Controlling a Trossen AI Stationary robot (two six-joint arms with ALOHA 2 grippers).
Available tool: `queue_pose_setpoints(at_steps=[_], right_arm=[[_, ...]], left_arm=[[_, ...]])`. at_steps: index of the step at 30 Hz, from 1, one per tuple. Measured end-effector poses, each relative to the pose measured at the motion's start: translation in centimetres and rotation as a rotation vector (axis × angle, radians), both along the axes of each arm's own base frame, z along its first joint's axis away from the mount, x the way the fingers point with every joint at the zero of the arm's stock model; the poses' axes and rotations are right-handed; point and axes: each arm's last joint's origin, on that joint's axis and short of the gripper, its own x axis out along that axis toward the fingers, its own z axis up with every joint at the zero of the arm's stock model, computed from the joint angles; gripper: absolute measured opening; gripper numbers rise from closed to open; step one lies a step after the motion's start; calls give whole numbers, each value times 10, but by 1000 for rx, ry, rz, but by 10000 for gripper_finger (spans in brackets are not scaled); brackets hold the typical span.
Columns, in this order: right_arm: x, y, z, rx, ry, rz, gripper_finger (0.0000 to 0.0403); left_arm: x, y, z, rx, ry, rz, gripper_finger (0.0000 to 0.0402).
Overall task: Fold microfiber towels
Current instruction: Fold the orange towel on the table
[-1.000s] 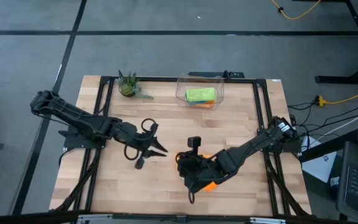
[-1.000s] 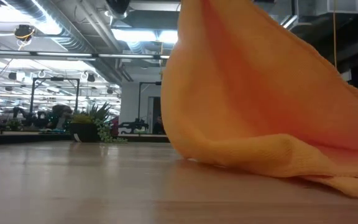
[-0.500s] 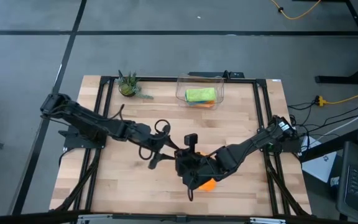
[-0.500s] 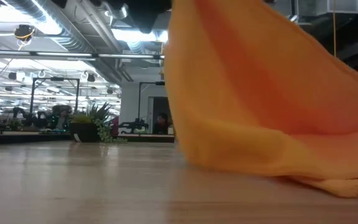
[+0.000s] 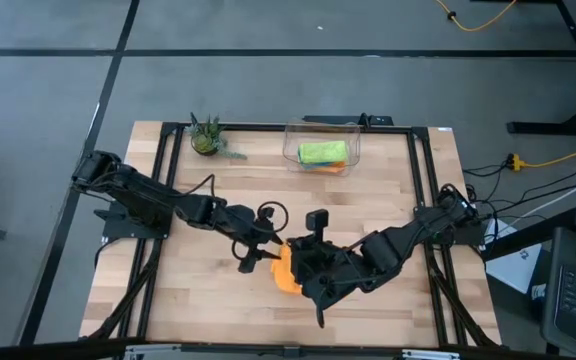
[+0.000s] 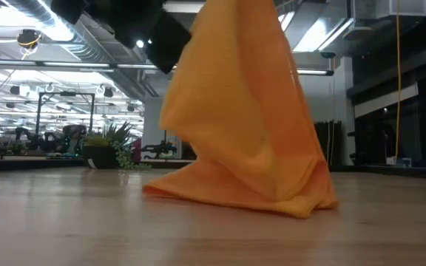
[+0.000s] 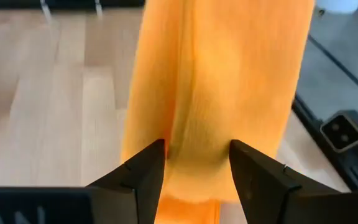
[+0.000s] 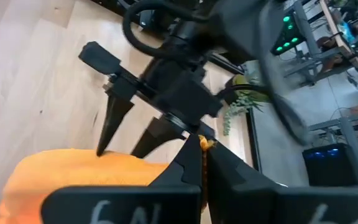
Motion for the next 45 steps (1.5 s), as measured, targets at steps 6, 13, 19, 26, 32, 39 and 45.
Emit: queue_pose_setpoints(at_steps=[6,13,19,26,32,39,45], right_arm=[[-2,-2,0,-20,21,-7,2],[-3,-13,-1,-73,22,-98,2],[-2,-14,-2,-71,21,-103,2],[-2,-14,-1,-67,14,-103,2],[-2,-14,-1,-66,13,-104,2],[-2,-14,-1,-67,15,-105,2],[-3,-14,-2,-73,25,-104,2]], left_arm=[[-3,-8,-2,-26,30,-49,160],[-6,-25,2,-61,-13,-231,153],[-6,-28,2,-28,-24,-187,151],[-3,-26,-2,-11,-21,-142,151],[4,-29,-19,-21,23,-172,149],[10,-32,-40,-26,92,-163,149],[8,-31,-32,-33,61,-160,149]])
